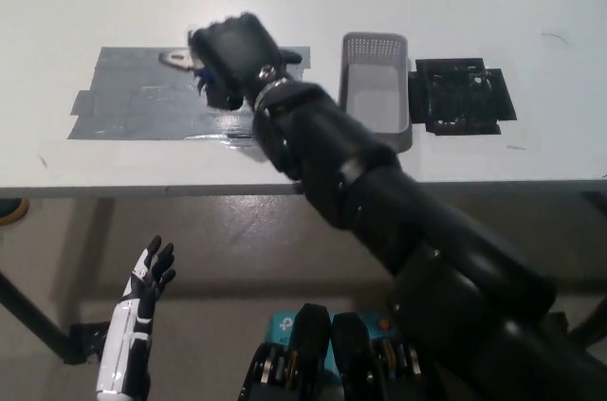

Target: The robot picks the blue plier placed on top of the container and places it on the grey area of the table

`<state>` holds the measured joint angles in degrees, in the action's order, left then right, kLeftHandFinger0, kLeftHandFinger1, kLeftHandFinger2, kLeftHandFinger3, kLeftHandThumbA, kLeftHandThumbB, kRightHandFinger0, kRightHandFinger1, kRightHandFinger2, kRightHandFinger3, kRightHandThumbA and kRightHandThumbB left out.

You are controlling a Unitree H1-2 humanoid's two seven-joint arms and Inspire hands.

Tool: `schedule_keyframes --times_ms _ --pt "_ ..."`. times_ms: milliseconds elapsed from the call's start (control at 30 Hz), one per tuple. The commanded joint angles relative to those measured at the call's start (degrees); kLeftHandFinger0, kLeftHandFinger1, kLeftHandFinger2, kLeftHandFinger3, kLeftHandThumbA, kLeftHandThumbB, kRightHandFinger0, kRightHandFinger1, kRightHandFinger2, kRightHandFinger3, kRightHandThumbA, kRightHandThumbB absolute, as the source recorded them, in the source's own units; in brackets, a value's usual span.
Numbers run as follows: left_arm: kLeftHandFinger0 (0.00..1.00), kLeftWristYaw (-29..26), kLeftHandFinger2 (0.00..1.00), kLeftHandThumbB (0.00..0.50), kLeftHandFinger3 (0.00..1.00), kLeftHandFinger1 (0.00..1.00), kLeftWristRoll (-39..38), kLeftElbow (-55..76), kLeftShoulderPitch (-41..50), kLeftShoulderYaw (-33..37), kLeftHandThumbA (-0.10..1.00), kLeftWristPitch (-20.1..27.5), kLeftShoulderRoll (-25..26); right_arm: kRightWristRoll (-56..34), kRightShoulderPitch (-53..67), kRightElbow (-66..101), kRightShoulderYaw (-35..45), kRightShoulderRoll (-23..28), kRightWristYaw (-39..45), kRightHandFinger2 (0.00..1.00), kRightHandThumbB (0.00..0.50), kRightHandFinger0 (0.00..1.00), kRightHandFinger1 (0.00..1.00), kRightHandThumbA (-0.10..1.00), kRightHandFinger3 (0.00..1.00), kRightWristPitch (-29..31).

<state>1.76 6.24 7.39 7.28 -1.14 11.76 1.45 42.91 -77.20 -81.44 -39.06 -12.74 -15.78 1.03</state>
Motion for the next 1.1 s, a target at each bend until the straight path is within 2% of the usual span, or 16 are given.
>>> schedule_keyframes --times_ms 0,33,67,167,233,300,333,367,400,433,500,567,600,700,1000,1067 --pt "1.0 -1.2 1.0 0.0 1.0 1.0 0.4 1.4 0.2 0.4 1.0 2.5 -0.5 -0.5 -2.1 -0.1 0.2 -1.0 -1.1 0.11 0.391 0.0 0.0 -0.1 0.52 0.2" --pt "1.0 -1.3 1.0 0.0 1.0 1.0 0.7 1.5 0.5 0.5 1.0 2.6 -0.6 -0.3 -1.4 -0.2 0.0 -1.3 -1.1 0.01 0.377 0.0 0.0 -0.1 0.5 0.3" --pt "1.0 -1.3 1.0 0.0 1.0 1.0 0.4 1.8 0.8 0.4 1.0 2.6 -0.7 -0.1 -0.5 -0.4 -0.2 -1.6 -1.0 0.03 0.346 0.0 0.0 -0.1 0.5 0.3" --pt "1.0 -1.0 1.0 0.0 1.0 1.0 0.1 2.9 3.0 0.8 1.0 2.4 -1.2 0.3 1.9 -0.5 -0.8 -2.1 -1.0 0.11 0.361 0.0 0.05 -0.1 0.55 0.1" --pt "1.0 -1.0 1.0 0.0 1.0 1.0 0.3 2.4 2.6 0.9 1.0 3.0 -1.1 0.3 2.3 -0.7 -0.9 -1.7 1.0 0.2 0.318 0.02 0.08 -0.1 0.57 -0.7" --pt "1.0 -0.6 1.0 0.0 1.0 1.0 -0.3 2.4 2.9 1.0 1.0 3.1 -0.9 -0.1 2.6 -0.7 -0.7 -1.7 2.7 0.2 0.306 0.0 0.06 -0.1 0.59 -1.5" --pt "1.0 -0.5 1.0 0.0 1.0 1.0 -0.7 2.0 2.2 1.0 1.0 3.2 -0.8 -0.4 2.5 -0.6 -0.3 -1.5 2.8 0.14 0.296 0.0 0.0 -0.1 0.59 -1.5" --pt "1.0 -0.3 1.0 0.0 1.0 1.0 -1.0 1.8 1.5 0.8 1.0 2.9 -0.6 -1.2 2.0 -0.7 0.5 -1.3 4.3 0.43 0.259 0.12 0.18 -0.04 0.73 -1.9" --pt "1.0 -0.2 1.0 0.0 1.0 1.0 -1.0 1.8 1.5 0.8 1.0 2.8 -0.4 -1.3 1.8 -0.8 0.5 -1.4 6.8 0.9 0.255 0.38 0.55 0.21 1.0 -2.9" --pt "1.0 -0.2 1.0 0.0 1.0 1.0 -0.5 2.2 1.9 1.0 1.0 2.5 -0.4 -2.3 1.7 -1.0 1.3 -1.5 10.4 1.0 0.319 1.0 1.0 0.36 1.0 -3.8" --pt "1.0 -0.1 1.0 0.0 1.0 1.0 -0.4 2.6 2.2 0.9 1.0 2.3 -0.1 -1.6 1.6 -1.1 0.8 -1.6 12.5 1.0 0.383 1.0 1.0 0.47 1.0 -4.7" --pt "1.0 0.0 1.0 0.0 1.0 1.0 -0.5 2.5 1.3 1.0 1.0 1.9 0.1 -1.4 1.3 -1.0 0.7 -1.1 12.7 1.0 0.38 1.0 1.0 0.5 1.0 -4.8" --pt "1.0 0.0 1.0 0.0 1.0 1.0 -0.5 2.6 1.1 1.1 1.0 1.6 0.0 -0.7 1.5 -0.8 0.1 -0.6 11.5 1.0 0.334 1.0 1.0 0.53 1.0 -4.2" --pt "1.0 0.3 1.0 0.0 1.0 1.0 -0.5 2.6 1.2 1.3 1.0 1.5 0.3 0.2 1.5 -0.3 -0.6 -0.2 9.4 1.0 0.3 1.0 1.0 0.55 1.0 -3.1" --pt "1.0 0.3 1.0 0.0 1.0 1.0 0.0 3.1 1.1 1.5 1.0 0.8 1.0 -0.4 -1.6 1.4 0.6 1.8 3.4 1.0 0.282 1.0 1.0 0.59 1.0 -0.4" --pt "1.0 0.2 1.0 0.0 1.0 1.0 0.3 3.1 1.1 1.7 1.0 0.7 1.1 -0.9 -2.4 2.0 1.3 2.5 1.0 1.0 0.247 1.0 1.0 0.61 1.0 1.1"
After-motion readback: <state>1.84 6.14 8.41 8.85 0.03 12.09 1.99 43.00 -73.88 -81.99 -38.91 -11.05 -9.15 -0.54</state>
